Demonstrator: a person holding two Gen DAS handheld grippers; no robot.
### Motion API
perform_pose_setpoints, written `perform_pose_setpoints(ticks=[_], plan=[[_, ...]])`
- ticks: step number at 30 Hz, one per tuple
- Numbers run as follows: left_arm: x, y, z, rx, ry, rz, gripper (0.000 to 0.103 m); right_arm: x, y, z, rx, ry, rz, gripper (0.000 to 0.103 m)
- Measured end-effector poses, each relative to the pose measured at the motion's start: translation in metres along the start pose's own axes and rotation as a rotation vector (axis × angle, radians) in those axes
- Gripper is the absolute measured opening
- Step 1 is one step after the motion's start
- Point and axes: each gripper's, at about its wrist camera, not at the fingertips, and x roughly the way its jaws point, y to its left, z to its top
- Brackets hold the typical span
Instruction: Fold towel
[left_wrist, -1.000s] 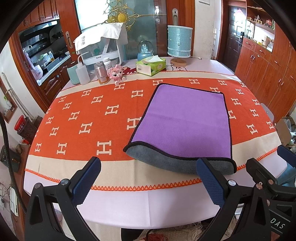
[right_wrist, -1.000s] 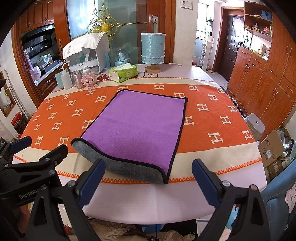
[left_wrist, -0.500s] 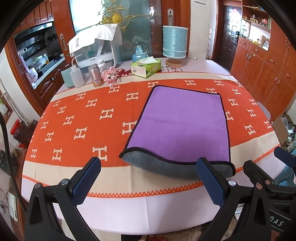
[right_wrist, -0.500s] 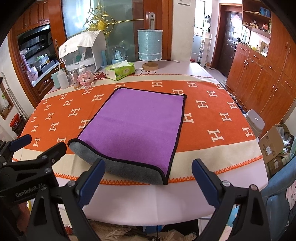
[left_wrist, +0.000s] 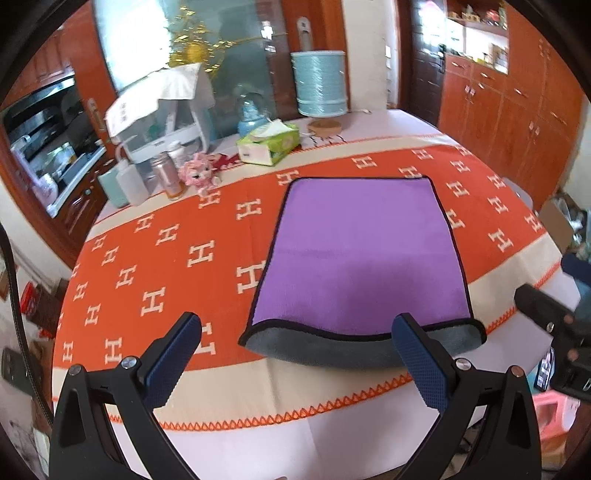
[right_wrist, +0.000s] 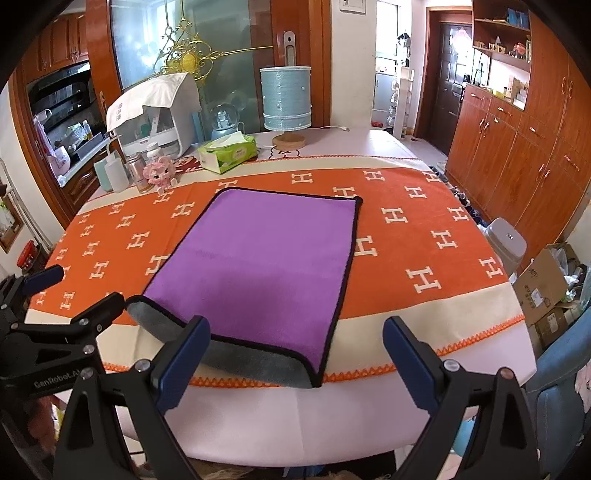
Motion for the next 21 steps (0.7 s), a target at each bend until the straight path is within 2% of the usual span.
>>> perform_pose_setpoints(ticks=[4,8,12,14,17,20,21], plan=[[0.016,0.004,0.002,0.022,0.033,-0.049,0.102,0.008,-0.001,-0.005,-0.024,0.006,-0.025,0.095],[0.035,0.009,0.003,0.04,0.061,-0.098,0.102,0.023,-0.004,-0.014,-0.031,0.045,-0.012,0.095],[0.052,0.015,0.001,0.054,0.083,-0.097,0.1,0.04,-0.01,-0.026,-0.019,0.092,0.005,0.095],[0.062,0.021,-0.001,0.068,0.102,-0.108,0.094,0.049,-0.015,-0.032,-0.006,0.118,0.007,0.091],[0.075,0.029,-0.005,0.082,0.126,-0.13,0.093,0.062,-0.023,-0.039,0.022,0.157,0.038,0.087],[0.086,0.039,-0.008,0.098,0.153,-0.187,0.092,0.073,-0.027,-0.043,0.039,0.185,0.068,0.082],[0.09,0.043,-0.008,0.101,0.159,-0.208,0.089,0.076,-0.028,-0.044,0.042,0.192,0.075,0.08]])
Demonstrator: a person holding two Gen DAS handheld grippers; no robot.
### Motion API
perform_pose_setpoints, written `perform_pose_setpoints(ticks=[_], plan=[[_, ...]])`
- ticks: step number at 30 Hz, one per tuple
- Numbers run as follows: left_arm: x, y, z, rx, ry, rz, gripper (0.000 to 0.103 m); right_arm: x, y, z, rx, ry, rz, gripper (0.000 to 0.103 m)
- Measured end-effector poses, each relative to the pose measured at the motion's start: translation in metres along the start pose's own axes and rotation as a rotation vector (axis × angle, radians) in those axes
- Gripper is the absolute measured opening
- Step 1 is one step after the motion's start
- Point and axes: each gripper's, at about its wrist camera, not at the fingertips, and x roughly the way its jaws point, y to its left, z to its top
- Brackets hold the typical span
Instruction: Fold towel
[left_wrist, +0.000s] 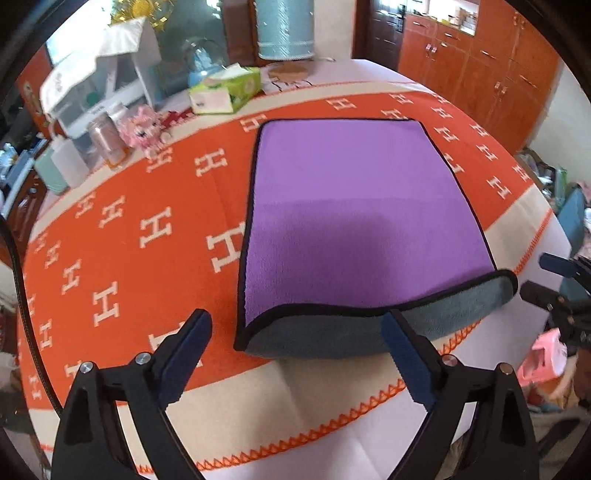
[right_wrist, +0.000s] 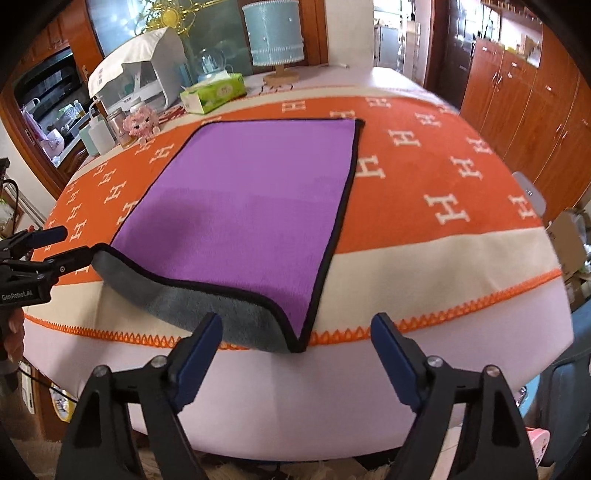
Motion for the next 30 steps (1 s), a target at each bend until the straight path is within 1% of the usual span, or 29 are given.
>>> perform_pose_setpoints(ticks=[4,5,7,8,10,13,15,18,23,27,30], plan=[[0.012,0.019,0.001,-0.005,0.021,-0.083,0.076,0.01,-0.001,-0.001,-0.005,0.025,0.044,0.069],[0.016,0.024,0.001,-0.007,0.031,-0.107,0.075,0.012,-0.001,-0.001,-0.009,0.029,0.051,0.068],[0.023,0.03,0.001,-0.007,0.055,-0.155,0.066,0.015,0.001,-0.002,-0.021,0.038,0.067,0.065],[0.026,0.031,0.002,0.0,0.067,-0.184,0.064,0.017,0.001,-0.002,-0.025,0.04,0.074,0.063],[0.033,0.033,0.001,0.021,0.089,-0.213,0.059,0.02,0.001,-0.002,-0.029,0.049,0.09,0.06],[0.039,0.029,0.001,0.076,0.109,-0.2,0.054,0.024,-0.002,-0.001,-0.026,0.062,0.107,0.055],[0.04,0.025,0.001,0.117,0.11,-0.198,0.052,0.026,-0.004,0.0,-0.025,0.069,0.121,0.051],[0.04,0.024,0.002,0.145,0.118,-0.207,0.052,0.03,-0.006,0.001,-0.025,0.08,0.146,0.048],[0.039,0.029,0.006,0.157,0.129,-0.226,0.052,0.032,-0.009,0.002,-0.023,0.085,0.184,0.044],[0.044,0.032,0.008,0.174,0.143,-0.228,0.052,0.033,-0.007,0.003,-0.033,0.087,0.199,0.036],[0.048,0.032,0.009,0.182,0.165,-0.238,0.043,0.033,-0.005,0.004,-0.041,0.089,0.211,0.028]])
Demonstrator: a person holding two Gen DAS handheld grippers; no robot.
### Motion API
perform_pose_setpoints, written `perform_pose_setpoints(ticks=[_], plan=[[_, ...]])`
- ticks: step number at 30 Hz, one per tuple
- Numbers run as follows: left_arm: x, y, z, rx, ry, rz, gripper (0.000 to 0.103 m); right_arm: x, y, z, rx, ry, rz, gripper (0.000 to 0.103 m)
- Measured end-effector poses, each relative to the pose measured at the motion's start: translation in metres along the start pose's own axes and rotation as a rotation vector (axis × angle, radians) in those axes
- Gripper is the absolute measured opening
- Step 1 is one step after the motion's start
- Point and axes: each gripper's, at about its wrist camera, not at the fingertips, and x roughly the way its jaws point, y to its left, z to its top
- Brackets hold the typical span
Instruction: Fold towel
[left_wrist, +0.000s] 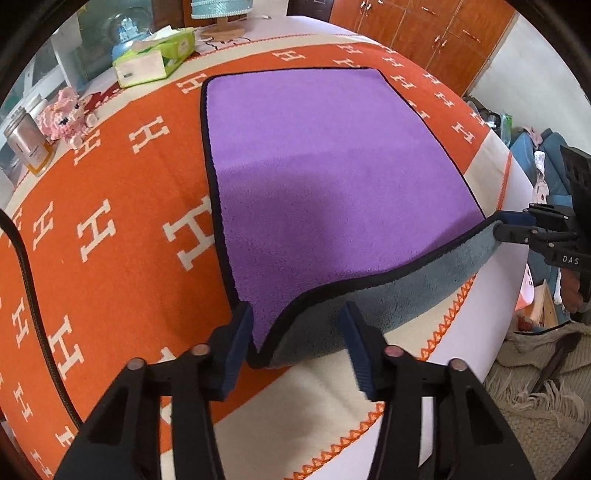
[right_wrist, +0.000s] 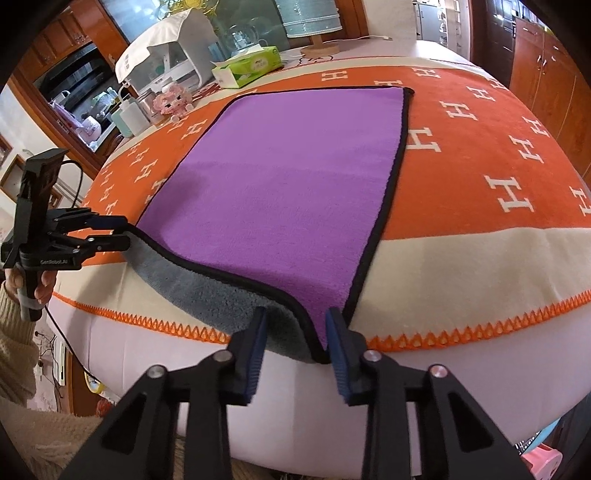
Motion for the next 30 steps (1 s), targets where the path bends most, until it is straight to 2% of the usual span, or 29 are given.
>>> perform_pose_setpoints(ticks=[3,8,14,19,30], plan=[[0.002,0.0,0.001,0.008,0.016,-0.003,0.035,0.0,0.001,0.001,-0.006,-0.002,0.004,0.024],[0.004,-0.001,0.001,0.011,0.025,0.001,0.031,0.0,0.001,0.001,-0.013,-0.003,0.005,0.018],[0.007,0.0,-0.001,0.004,0.047,0.037,0.013,-0.002,0.004,0.0,-0.034,-0.006,0.002,0.012],[0.005,-0.006,-0.002,0.008,0.041,0.071,0.01,-0.003,0.006,-0.001,-0.042,-0.012,-0.01,0.008],[-0.007,-0.018,0.001,0.011,-0.026,0.214,0.007,-0.007,0.002,0.001,-0.007,-0.038,-0.029,0.005]])
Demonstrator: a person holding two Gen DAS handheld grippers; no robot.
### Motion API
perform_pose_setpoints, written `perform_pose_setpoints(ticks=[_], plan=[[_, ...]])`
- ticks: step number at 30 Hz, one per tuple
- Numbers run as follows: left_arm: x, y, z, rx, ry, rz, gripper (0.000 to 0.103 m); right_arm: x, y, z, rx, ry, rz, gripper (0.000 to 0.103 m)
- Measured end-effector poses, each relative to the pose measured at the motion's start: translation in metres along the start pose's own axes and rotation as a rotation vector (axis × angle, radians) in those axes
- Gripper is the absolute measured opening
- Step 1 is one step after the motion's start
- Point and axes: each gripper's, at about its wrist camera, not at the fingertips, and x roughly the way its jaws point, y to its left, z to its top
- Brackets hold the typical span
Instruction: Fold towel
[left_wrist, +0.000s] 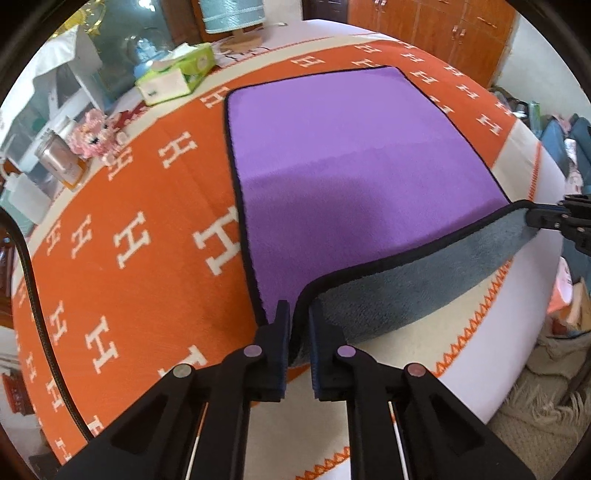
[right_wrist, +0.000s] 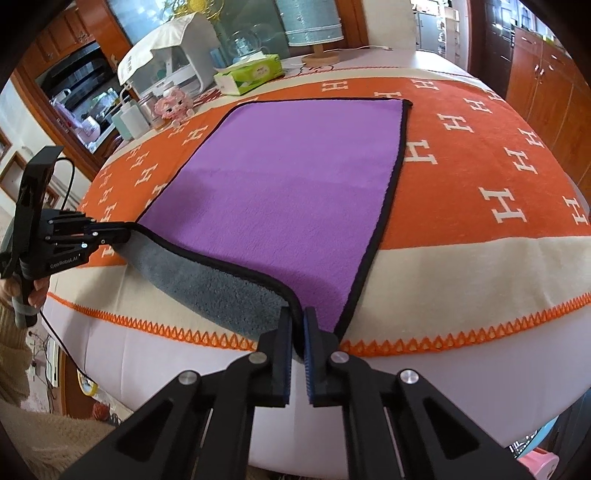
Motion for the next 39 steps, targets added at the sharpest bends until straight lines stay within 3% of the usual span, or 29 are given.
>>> perform_pose_setpoints(ticks=[10,20,31,39], plan=[[0.003,0.003,0.048,-0.05,-0.087,0.131,0.007,-0.006,-0.009,0.039,0.031,-0.099,-0.057,0.005],[0.022,0.02,0.135,-0.123,-0.178,0.213,0.006,0.005,-0.039,0.111,0.096,-0.189,-0.125,0.005],[0.06,0.042,0.196,-0.227,-0.179,0.264,0.006,0.043,-0.065,0.179,0.142,-0.202,-0.202,0.005],[0.088,0.047,0.222,-0.269,-0.152,0.299,0.006,0.07,-0.077,0.202,0.153,-0.186,-0.253,0.005]])
